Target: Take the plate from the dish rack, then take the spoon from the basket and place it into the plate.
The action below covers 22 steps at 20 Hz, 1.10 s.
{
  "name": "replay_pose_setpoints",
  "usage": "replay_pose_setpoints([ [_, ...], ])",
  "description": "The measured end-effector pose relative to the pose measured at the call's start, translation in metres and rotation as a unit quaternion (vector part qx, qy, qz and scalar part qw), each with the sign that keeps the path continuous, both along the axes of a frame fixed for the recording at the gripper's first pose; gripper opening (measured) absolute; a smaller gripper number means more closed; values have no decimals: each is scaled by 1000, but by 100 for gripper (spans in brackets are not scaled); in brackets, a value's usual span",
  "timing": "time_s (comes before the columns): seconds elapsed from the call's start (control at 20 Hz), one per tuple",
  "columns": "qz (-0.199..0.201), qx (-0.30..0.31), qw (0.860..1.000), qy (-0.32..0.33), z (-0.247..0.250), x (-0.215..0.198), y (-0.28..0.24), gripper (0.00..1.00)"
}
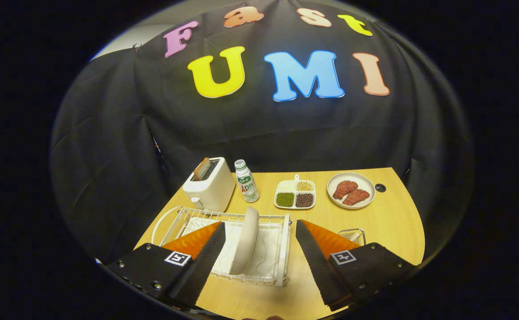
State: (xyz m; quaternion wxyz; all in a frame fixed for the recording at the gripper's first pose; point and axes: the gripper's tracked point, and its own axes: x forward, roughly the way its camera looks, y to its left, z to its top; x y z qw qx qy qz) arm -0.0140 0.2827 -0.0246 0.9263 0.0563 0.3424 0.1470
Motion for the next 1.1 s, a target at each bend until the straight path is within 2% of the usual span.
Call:
replay_pose_setpoints([
  [0.45, 3, -13, 993, 117, -44, 15, 26, 100],
  [0.7, 0, -30, 990, 140, -64, 32, 39, 100],
  [1.1, -18, -82, 976, 203, -117, 40, 43, 100],
])
